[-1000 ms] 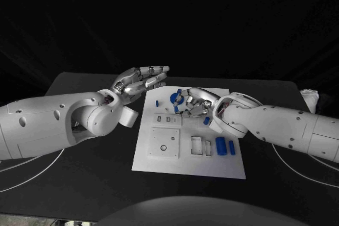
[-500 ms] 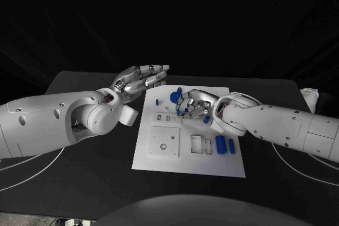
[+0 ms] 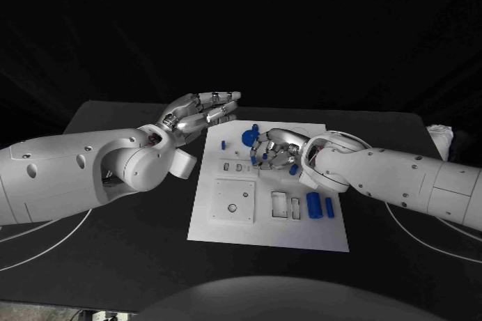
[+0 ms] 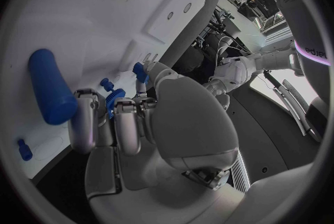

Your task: Assemble the parts on the task board

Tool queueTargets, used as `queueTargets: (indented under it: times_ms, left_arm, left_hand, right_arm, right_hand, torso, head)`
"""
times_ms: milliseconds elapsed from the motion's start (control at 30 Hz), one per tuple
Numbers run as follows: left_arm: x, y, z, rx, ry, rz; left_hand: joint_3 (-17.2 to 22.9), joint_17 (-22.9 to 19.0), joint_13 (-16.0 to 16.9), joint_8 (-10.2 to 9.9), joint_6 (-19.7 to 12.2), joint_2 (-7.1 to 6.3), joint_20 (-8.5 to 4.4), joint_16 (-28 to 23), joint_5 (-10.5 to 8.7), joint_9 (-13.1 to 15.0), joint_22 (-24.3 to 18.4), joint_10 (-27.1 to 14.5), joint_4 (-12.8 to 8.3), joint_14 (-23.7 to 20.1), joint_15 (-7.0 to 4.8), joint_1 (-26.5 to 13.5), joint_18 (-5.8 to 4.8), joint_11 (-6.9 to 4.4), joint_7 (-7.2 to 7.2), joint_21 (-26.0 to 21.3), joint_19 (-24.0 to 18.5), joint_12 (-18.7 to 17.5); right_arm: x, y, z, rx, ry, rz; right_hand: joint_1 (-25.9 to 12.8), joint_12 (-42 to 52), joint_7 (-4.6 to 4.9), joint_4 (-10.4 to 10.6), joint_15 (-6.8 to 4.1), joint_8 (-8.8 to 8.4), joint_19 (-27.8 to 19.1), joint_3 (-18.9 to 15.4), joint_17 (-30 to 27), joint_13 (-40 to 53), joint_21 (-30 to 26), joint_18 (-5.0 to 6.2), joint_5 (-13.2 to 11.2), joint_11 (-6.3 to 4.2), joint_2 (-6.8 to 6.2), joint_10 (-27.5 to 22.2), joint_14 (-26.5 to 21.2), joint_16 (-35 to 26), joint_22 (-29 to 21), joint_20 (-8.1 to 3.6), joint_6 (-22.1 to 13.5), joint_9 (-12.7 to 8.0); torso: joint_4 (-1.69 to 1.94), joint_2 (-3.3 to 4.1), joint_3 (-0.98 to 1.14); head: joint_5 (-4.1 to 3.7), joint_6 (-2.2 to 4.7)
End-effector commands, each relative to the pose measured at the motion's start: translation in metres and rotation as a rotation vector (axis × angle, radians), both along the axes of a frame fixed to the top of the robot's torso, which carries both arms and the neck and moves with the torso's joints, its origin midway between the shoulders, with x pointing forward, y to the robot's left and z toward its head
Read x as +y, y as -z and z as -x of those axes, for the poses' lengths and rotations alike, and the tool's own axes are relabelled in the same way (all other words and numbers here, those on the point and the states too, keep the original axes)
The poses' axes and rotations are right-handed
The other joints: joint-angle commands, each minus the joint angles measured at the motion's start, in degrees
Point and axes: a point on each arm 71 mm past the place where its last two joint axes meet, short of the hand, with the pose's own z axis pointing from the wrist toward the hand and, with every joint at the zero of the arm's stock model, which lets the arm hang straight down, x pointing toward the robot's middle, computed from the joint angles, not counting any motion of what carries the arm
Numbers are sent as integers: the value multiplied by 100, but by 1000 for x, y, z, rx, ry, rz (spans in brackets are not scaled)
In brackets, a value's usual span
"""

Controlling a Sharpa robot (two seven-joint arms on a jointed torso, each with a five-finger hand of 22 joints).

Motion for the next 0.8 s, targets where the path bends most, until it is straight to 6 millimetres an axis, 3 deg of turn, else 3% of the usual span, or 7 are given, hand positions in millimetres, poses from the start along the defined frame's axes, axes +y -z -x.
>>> queueTargets:
  times_ms: [33,400,600,800]
  left_arm:
    - [-2,-1,1,-3,14,12]
    - [-3,-1,0,-3,17,12]
    - [-3,-1,0,-2,16,11]
    - [-2,-1,0,-1,16,11]
  left_hand:
    - [36,9,8,37,11,21,-20,26,31,6,4,36,7,29,-7,52,-105,16,20,19,39,24]
    - [36,9,8,37,11,21,-20,26,31,6,4,36,7,29,-7,52,-105,16,20,19,39,24]
    - [36,9,8,37,11,21,-20,26,31,6,4,36,7,29,-7,52,-105,16,20,19,39,24]
    - [36,9,8,37,11,21,-20,26,31,6,4,36,7,29,-7,52,-105,16,20,19,39,24]
  right_arm:
    - [2,2,1,12,-20,18]
    - [5,3,2,23,-25,26]
    - [5,4,2,27,-27,34]
    - [6,5,2,31,-27,44]
  right_hand:
    - [5,-29,0,-15,46,-37,-29,-21,1100,1127,-35,100,-21,27,-23,145,351,-20,1087,-8,31,-6]
    - [-6,-42,-7,-28,42,-87,-49,-35,1081,1110,-61,106,-84,18,-29,121,336,-30,1079,-7,20,-31]
    - [-43,-50,-19,-49,34,-157,-66,-94,1068,1098,-89,111,-377,11,-20,104,325,-37,1074,-10,21,-61]
    - [-51,-57,-22,-65,33,-186,-82,-127,1055,1086,-112,116,-490,6,-28,89,316,-43,1068,-12,3,-72]
  torso:
    - [0,2,1]
    - [-2,0,-1]
    - [-3,1,0]
    - [-2,0,1]
  head:
    - [7,-3]
    - [3,-22]
    - [4,-34]
    - [3,-45]
